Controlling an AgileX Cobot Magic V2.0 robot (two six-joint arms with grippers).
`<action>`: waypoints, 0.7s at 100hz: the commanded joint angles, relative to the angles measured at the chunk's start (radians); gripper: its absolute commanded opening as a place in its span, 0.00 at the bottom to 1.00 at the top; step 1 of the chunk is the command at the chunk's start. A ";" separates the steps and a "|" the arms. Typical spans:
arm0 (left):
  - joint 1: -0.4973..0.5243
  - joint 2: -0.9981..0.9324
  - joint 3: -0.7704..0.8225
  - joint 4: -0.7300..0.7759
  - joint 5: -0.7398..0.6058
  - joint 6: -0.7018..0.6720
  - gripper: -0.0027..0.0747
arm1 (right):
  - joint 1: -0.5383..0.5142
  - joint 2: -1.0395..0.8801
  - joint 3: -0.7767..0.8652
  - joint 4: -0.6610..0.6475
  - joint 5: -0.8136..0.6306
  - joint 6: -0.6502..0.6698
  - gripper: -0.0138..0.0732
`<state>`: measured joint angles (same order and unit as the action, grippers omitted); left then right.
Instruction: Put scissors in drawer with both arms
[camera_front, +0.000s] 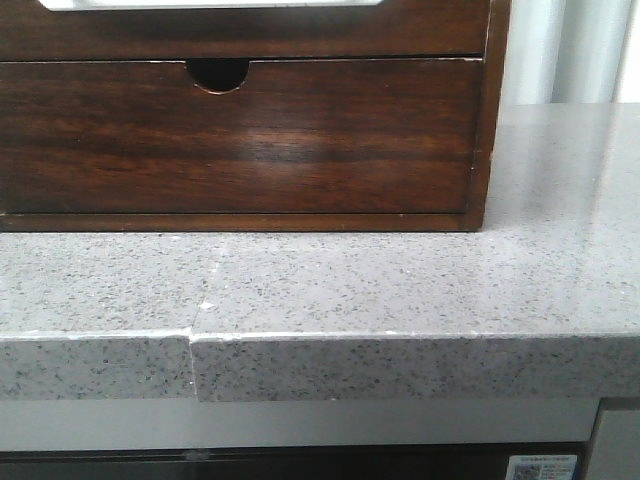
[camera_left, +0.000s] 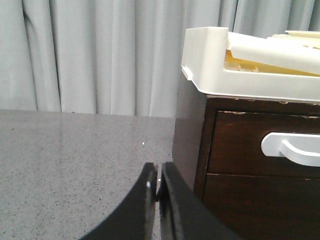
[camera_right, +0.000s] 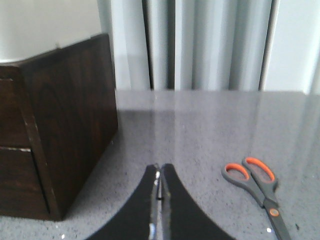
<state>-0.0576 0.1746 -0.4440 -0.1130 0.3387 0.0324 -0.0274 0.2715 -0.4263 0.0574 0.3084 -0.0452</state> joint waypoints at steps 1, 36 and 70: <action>-0.003 0.092 -0.101 -0.009 0.023 -0.007 0.01 | -0.001 0.084 -0.100 -0.028 0.009 0.000 0.08; -0.003 0.224 -0.164 -0.009 0.060 -0.007 0.01 | -0.001 0.219 -0.180 -0.045 0.089 0.000 0.08; -0.003 0.224 -0.164 -0.009 0.060 -0.007 0.01 | -0.001 0.224 -0.180 -0.045 0.089 0.000 0.08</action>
<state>-0.0576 0.3838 -0.5728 -0.1130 0.4647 0.0324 -0.0274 0.4840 -0.5707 0.0201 0.4678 -0.0452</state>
